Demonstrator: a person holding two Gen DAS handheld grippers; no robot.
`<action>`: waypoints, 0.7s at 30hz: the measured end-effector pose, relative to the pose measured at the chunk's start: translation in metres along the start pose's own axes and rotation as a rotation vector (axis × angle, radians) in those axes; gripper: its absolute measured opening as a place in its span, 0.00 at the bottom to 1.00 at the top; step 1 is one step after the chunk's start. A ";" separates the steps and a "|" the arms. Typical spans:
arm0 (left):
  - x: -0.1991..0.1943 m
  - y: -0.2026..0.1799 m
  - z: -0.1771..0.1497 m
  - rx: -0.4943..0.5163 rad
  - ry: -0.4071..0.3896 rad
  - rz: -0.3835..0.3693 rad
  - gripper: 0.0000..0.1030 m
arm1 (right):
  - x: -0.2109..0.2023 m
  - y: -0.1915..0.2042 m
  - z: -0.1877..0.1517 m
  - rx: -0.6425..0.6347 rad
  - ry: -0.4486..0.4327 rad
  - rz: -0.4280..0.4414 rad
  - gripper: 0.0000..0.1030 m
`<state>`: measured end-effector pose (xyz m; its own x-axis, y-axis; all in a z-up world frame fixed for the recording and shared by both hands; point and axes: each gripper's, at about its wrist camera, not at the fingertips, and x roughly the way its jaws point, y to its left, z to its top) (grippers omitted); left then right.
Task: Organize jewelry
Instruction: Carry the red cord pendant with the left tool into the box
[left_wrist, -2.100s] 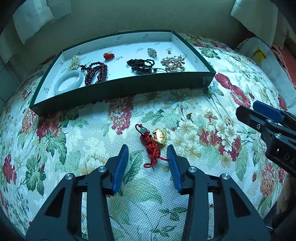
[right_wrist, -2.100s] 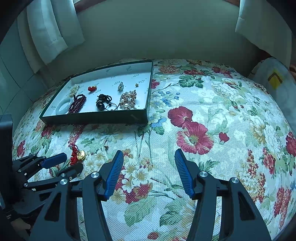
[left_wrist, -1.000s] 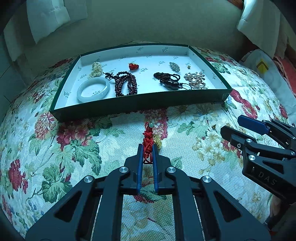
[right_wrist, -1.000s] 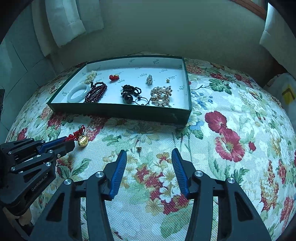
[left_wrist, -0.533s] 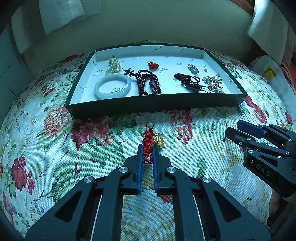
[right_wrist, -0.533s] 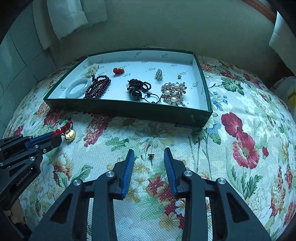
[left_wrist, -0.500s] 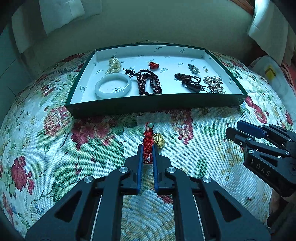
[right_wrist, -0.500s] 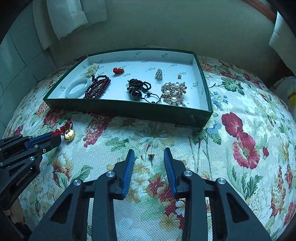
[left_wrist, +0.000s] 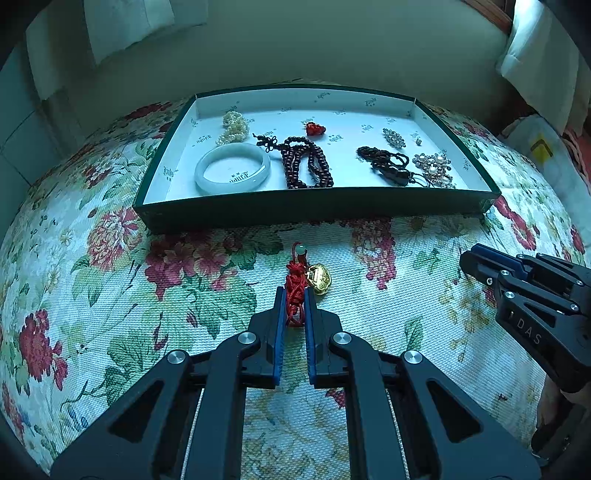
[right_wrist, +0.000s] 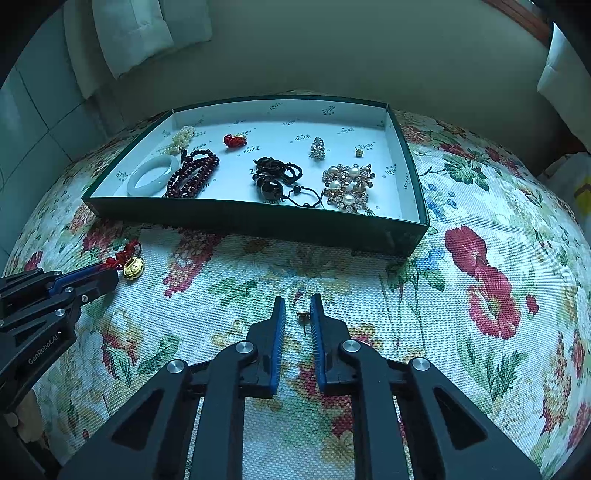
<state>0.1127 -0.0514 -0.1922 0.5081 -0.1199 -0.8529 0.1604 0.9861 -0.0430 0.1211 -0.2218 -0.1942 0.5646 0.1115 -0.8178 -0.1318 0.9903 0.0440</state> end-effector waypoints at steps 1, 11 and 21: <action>0.000 0.001 0.000 -0.001 -0.001 0.001 0.09 | 0.000 0.000 0.000 0.001 -0.001 0.002 0.10; -0.005 0.000 -0.001 -0.001 -0.015 0.000 0.09 | -0.006 0.000 -0.003 0.010 -0.007 0.001 0.07; -0.032 -0.004 0.009 0.007 -0.073 -0.016 0.09 | -0.033 0.009 0.010 0.014 -0.072 0.028 0.07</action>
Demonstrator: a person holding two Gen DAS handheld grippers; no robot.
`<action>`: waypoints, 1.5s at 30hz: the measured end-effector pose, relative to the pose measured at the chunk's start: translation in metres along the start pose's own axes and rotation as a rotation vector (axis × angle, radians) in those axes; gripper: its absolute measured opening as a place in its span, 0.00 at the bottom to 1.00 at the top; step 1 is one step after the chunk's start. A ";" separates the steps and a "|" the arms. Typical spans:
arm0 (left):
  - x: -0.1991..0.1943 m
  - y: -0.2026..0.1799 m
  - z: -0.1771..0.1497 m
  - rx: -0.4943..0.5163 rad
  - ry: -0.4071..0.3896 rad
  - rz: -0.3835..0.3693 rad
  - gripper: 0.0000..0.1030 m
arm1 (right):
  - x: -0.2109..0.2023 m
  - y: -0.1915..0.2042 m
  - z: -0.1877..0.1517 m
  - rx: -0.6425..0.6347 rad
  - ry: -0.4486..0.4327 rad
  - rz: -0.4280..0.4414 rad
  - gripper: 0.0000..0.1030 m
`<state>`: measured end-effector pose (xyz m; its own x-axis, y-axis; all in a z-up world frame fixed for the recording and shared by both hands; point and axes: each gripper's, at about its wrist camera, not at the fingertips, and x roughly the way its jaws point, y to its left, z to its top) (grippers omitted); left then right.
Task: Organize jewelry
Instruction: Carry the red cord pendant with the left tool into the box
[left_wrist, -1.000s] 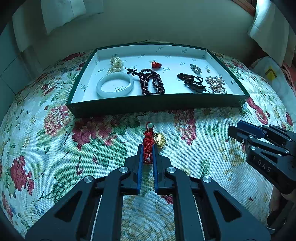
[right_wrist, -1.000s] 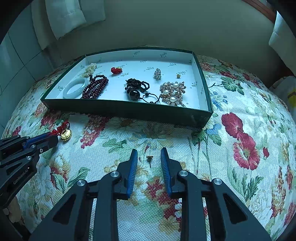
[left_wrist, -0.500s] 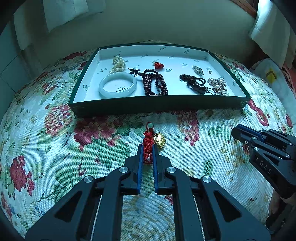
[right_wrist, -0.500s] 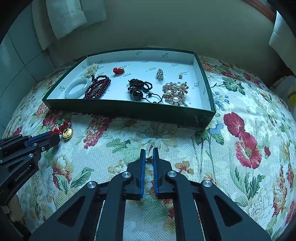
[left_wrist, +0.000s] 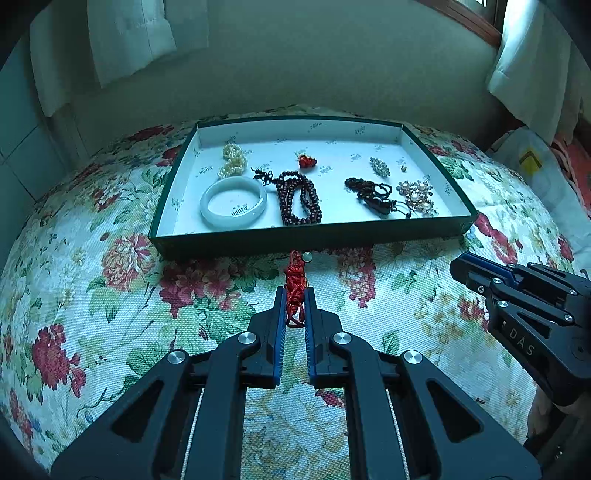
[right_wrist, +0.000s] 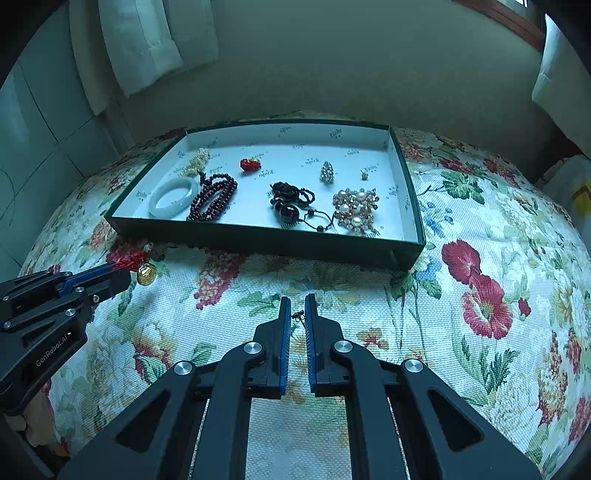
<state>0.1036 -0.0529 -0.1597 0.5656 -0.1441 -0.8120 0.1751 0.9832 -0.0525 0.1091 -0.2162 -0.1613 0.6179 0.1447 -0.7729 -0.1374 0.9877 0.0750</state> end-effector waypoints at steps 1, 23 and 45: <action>-0.003 -0.001 0.004 0.002 -0.009 -0.003 0.09 | -0.003 0.001 0.004 0.001 -0.011 0.004 0.07; 0.057 0.003 0.124 0.030 -0.115 0.047 0.09 | 0.041 -0.003 0.117 0.026 -0.134 0.019 0.07; 0.142 0.027 0.142 0.006 0.009 0.112 0.10 | 0.130 -0.005 0.128 0.044 -0.012 -0.023 0.07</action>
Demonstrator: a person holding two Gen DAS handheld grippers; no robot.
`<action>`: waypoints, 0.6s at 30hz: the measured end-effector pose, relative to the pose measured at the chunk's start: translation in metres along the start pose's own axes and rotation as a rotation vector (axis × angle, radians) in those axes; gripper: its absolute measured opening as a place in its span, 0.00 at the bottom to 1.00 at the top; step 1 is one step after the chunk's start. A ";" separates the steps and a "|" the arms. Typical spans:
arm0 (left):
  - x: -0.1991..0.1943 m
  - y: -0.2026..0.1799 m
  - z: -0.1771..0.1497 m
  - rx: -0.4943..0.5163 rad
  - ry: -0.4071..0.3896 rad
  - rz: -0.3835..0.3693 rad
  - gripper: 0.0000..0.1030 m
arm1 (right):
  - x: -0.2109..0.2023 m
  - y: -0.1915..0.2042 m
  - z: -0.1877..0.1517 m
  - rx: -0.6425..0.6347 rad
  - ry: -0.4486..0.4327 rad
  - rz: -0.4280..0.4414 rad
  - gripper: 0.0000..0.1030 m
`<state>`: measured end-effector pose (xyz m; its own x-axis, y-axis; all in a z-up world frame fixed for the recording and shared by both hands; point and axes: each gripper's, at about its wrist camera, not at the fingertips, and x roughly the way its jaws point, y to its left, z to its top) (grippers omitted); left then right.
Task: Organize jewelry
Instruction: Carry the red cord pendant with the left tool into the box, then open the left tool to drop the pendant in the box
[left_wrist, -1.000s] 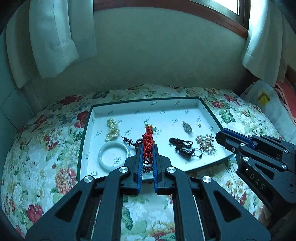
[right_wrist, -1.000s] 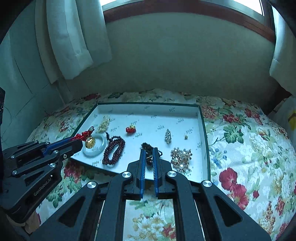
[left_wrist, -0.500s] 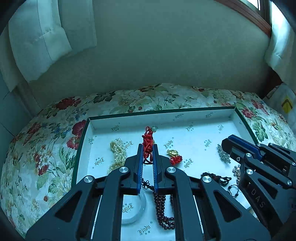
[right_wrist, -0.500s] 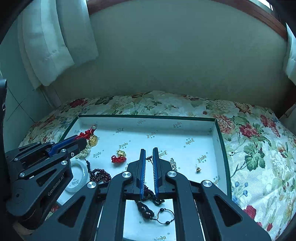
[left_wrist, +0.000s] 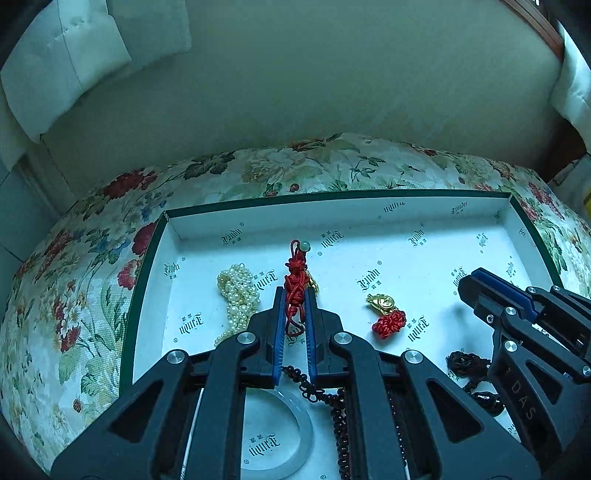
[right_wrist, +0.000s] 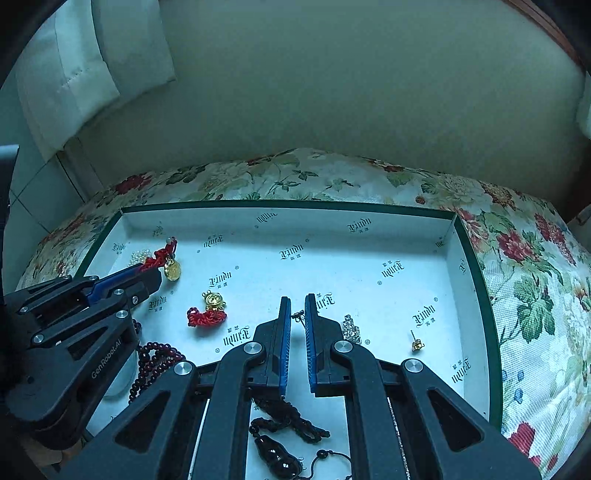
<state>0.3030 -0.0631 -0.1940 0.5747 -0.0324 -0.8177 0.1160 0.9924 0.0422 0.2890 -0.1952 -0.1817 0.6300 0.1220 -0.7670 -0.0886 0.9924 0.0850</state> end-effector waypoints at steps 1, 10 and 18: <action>0.000 0.000 0.000 0.004 0.002 0.002 0.10 | 0.000 0.000 0.000 0.001 0.002 -0.002 0.07; -0.006 0.000 0.001 -0.004 -0.036 0.007 0.54 | 0.002 -0.001 -0.001 0.002 0.019 -0.008 0.19; -0.020 0.002 -0.005 -0.009 -0.048 0.020 0.61 | -0.017 -0.002 0.000 0.020 -0.028 -0.032 0.52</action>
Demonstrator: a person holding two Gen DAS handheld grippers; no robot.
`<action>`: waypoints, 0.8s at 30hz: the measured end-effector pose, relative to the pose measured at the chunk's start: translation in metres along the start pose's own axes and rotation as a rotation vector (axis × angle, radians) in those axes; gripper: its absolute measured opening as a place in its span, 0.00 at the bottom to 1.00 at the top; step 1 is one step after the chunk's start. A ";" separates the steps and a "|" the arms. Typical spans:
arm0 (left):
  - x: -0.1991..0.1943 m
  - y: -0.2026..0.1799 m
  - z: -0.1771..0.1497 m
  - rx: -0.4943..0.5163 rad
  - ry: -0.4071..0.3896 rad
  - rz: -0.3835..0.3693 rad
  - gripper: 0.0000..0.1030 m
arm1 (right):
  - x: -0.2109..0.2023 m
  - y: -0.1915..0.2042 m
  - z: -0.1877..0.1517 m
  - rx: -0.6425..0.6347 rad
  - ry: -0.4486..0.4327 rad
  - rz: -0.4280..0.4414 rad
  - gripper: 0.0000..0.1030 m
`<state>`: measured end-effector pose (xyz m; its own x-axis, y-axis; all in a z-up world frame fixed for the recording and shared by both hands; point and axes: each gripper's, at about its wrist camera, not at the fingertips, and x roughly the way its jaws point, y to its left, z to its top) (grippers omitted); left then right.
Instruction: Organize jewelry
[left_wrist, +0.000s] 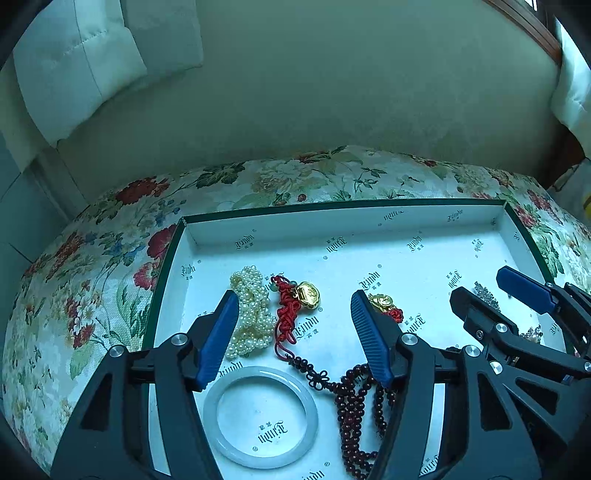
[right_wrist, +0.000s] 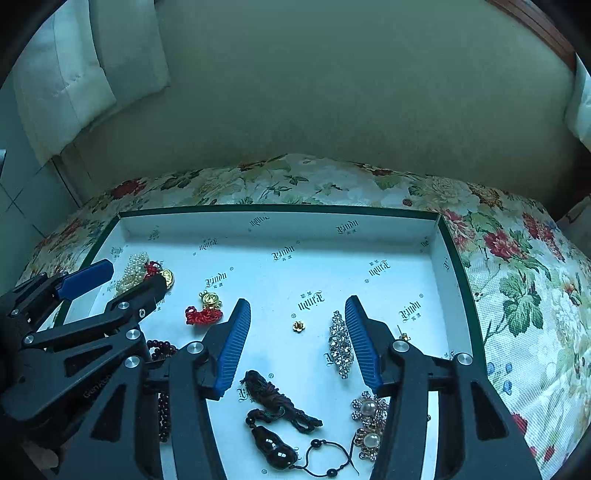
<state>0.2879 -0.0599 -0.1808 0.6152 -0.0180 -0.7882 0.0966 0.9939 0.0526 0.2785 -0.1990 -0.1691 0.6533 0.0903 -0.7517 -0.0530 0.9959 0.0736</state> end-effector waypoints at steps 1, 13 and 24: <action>-0.005 0.000 -0.002 0.000 -0.004 -0.001 0.61 | -0.003 0.001 -0.001 0.001 -0.003 -0.001 0.52; -0.083 0.004 -0.024 -0.022 -0.056 -0.009 0.62 | -0.079 0.009 -0.017 0.020 -0.080 -0.006 0.52; -0.187 0.006 -0.049 -0.026 -0.157 0.007 0.66 | -0.178 0.026 -0.040 0.000 -0.185 0.012 0.53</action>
<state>0.1348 -0.0455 -0.0630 0.7304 -0.0254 -0.6826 0.0726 0.9965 0.0406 0.1312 -0.1890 -0.0596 0.7805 0.0993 -0.6172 -0.0616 0.9947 0.0821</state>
